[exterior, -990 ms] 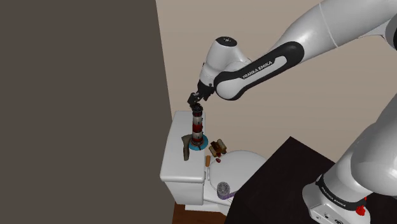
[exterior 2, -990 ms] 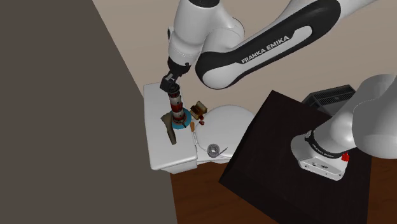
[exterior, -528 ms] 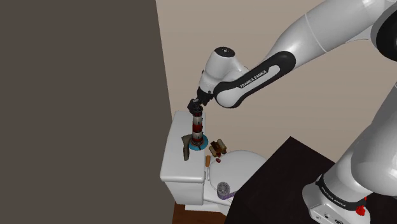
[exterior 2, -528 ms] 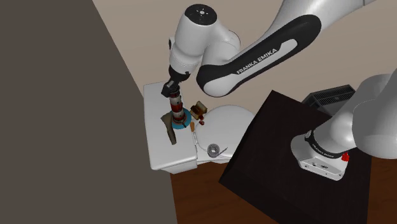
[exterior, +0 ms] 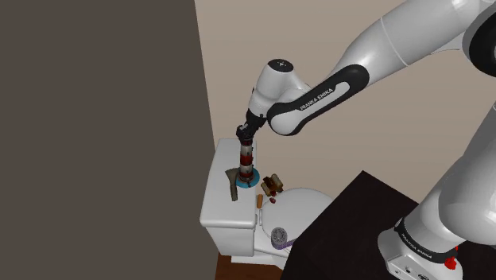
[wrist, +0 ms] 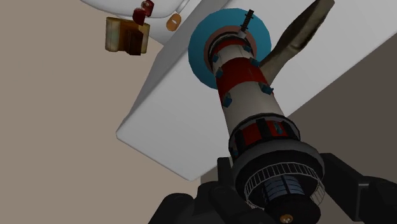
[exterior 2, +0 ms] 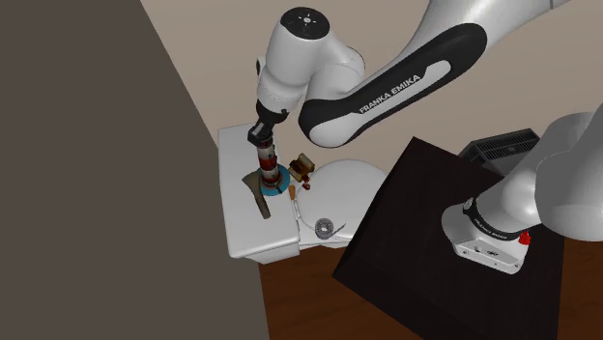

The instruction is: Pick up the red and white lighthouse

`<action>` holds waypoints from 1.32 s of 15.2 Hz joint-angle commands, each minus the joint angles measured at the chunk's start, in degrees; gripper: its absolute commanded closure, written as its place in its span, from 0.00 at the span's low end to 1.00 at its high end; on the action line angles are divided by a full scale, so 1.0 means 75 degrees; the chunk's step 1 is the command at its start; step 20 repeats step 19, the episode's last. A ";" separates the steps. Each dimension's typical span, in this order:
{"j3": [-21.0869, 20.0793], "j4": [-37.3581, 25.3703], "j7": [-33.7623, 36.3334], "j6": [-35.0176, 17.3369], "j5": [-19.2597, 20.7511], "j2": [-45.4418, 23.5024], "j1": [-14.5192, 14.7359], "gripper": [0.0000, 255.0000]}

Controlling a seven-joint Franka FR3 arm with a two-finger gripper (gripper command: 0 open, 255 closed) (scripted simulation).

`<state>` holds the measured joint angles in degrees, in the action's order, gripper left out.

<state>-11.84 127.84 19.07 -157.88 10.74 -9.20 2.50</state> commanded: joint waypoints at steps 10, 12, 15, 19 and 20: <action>-0.0123 -0.0241 -0.0348 0.0765 -0.0427 0.0530 -0.0074 1.00; -0.0138 -0.0317 -0.0418 0.0957 -0.0515 0.0652 -0.0082 1.00; -0.0155 -0.0443 -0.0512 0.1247 -0.0632 0.0823 -0.0090 1.00; -0.0161 -0.0542 -0.0572 0.1456 -0.0707 0.0938 -0.0092 1.00; -0.0161 -0.0542 -0.0572 0.1456 -0.0707 0.0938 -0.0092 1.00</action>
